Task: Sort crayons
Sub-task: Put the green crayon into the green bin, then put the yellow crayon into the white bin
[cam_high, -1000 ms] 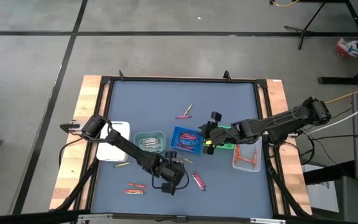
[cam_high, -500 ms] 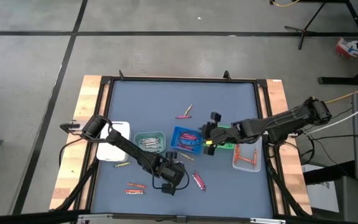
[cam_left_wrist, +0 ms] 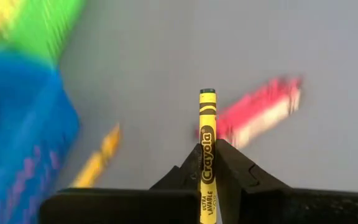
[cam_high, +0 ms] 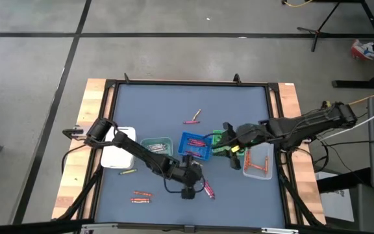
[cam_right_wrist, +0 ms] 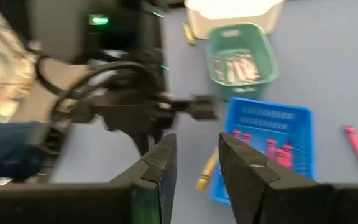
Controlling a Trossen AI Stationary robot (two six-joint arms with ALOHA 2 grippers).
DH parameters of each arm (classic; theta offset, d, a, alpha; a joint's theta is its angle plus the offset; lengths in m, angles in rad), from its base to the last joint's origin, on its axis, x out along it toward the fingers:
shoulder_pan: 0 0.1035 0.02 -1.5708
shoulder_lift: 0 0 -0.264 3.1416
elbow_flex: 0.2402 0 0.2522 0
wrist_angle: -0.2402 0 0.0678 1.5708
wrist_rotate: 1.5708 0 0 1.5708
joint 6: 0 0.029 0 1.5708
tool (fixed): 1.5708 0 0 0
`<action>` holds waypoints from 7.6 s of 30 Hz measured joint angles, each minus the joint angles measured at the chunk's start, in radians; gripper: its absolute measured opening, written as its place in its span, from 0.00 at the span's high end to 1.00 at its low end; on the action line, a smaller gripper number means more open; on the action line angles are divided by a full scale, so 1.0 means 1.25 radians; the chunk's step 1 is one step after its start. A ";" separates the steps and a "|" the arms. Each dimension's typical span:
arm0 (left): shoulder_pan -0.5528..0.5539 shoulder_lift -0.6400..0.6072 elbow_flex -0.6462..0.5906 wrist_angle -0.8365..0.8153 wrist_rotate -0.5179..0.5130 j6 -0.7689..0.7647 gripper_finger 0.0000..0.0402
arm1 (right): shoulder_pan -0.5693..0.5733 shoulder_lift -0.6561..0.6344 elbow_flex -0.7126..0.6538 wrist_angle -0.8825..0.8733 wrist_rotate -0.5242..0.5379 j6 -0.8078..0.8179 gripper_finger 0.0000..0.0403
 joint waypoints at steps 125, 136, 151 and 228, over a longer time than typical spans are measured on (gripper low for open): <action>-0.214 -0.406 0.004 -0.294 -0.327 -0.018 0.74 | 0.176 0.554 0.001 0.178 0.422 0.351 0.71; -0.214 -0.406 0.004 -0.294 -0.326 -0.018 0.74 | 0.178 0.579 0.004 0.195 0.414 0.351 0.82; -0.214 -0.406 0.004 -0.294 -0.317 -0.018 0.74 | 0.177 0.569 0.001 0.196 0.399 0.349 0.93; -0.224 -0.406 0.004 -0.389 -0.171 -0.179 0.78 | 0.177 0.541 0.001 0.962 0.202 -0.033 0.96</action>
